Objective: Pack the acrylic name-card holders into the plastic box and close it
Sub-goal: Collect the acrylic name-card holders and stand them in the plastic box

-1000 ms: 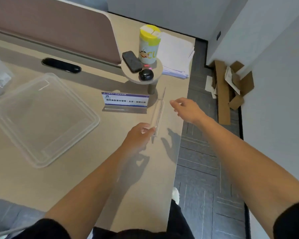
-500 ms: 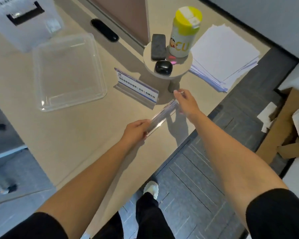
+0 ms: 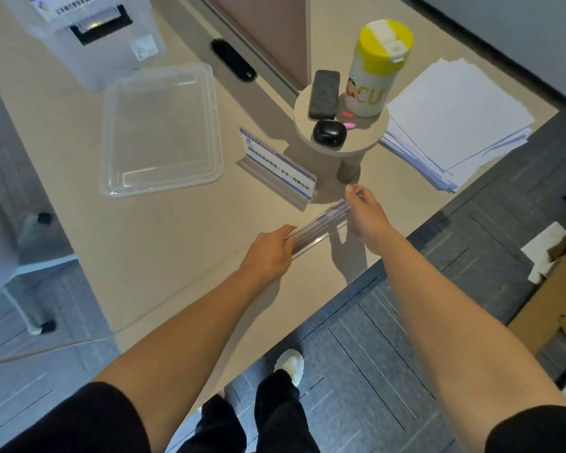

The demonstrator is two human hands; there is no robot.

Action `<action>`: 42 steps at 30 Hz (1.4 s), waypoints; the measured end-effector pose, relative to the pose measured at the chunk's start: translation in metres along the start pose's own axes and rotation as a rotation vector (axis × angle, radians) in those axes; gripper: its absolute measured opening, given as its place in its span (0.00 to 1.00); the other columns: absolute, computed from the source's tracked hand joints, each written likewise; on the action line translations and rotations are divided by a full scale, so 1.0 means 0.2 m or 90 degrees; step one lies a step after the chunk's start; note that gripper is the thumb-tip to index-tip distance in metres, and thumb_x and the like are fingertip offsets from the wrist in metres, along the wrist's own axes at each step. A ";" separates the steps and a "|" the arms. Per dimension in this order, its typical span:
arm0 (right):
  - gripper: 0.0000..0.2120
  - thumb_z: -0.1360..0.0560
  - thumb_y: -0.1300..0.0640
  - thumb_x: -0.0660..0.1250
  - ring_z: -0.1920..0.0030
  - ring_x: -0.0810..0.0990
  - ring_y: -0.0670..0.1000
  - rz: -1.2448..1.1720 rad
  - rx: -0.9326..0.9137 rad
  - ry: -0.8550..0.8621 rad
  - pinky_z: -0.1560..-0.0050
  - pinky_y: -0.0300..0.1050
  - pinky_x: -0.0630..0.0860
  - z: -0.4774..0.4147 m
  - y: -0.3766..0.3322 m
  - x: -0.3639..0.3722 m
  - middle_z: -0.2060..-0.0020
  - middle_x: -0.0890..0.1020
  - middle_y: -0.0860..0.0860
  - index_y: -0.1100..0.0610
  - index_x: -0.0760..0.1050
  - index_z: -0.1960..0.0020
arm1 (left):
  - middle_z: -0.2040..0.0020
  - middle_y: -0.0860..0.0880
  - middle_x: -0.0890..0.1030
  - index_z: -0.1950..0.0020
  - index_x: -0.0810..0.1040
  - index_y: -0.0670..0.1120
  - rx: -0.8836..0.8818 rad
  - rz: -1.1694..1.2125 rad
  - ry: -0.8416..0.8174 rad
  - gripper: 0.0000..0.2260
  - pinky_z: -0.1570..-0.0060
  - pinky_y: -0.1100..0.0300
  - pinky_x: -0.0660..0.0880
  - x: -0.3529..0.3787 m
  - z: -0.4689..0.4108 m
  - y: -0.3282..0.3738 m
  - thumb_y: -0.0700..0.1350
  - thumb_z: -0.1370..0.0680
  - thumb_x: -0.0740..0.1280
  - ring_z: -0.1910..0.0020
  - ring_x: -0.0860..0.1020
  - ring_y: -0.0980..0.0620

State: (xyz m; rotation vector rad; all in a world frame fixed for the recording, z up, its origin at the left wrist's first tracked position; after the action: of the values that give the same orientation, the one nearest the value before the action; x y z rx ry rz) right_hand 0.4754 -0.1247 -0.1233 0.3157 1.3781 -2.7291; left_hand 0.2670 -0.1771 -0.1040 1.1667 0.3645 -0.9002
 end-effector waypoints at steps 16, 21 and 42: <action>0.39 0.35 0.33 0.72 0.37 0.74 0.56 -0.209 -0.094 0.050 0.53 0.59 0.79 0.53 -0.48 0.48 0.30 0.69 0.48 0.40 0.63 0.28 | 0.44 0.52 0.81 0.34 0.72 0.59 0.079 0.065 0.023 0.15 0.49 0.48 0.79 -0.64 0.43 -0.09 0.58 0.19 0.59 0.57 0.82 0.53; 0.25 0.31 0.37 0.72 0.44 0.80 0.54 -0.153 -0.139 0.068 0.52 0.59 0.79 0.78 -0.63 0.80 0.39 0.78 0.48 0.43 0.70 0.38 | 0.30 0.53 0.68 0.23 0.47 0.64 0.126 0.085 -0.047 0.44 0.48 0.52 0.78 -0.88 0.66 -0.33 0.54 0.28 0.74 0.52 0.82 0.54; 0.20 0.24 0.40 0.67 0.47 0.80 0.57 -0.047 -0.266 0.002 0.49 0.63 0.81 1.21 -1.49 2.06 0.50 0.79 0.45 0.47 0.73 0.36 | 0.23 0.55 0.60 0.30 0.52 0.77 0.366 0.007 0.105 0.42 0.34 0.51 0.71 -2.12 0.99 -1.04 0.44 0.25 0.74 0.32 0.70 0.52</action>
State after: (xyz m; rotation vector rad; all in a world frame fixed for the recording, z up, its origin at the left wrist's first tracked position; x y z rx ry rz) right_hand -0.0097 -0.1272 0.1633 0.2429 1.9394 -2.4040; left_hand -0.1892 -0.2005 0.1253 1.7771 0.2344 -0.9301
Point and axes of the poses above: each hand's wrist, its own z-axis away from the middle knuckle, its own x-axis out of the palm, y = z × x, the point moved 5 cm from there along -z, towards the middle knuckle
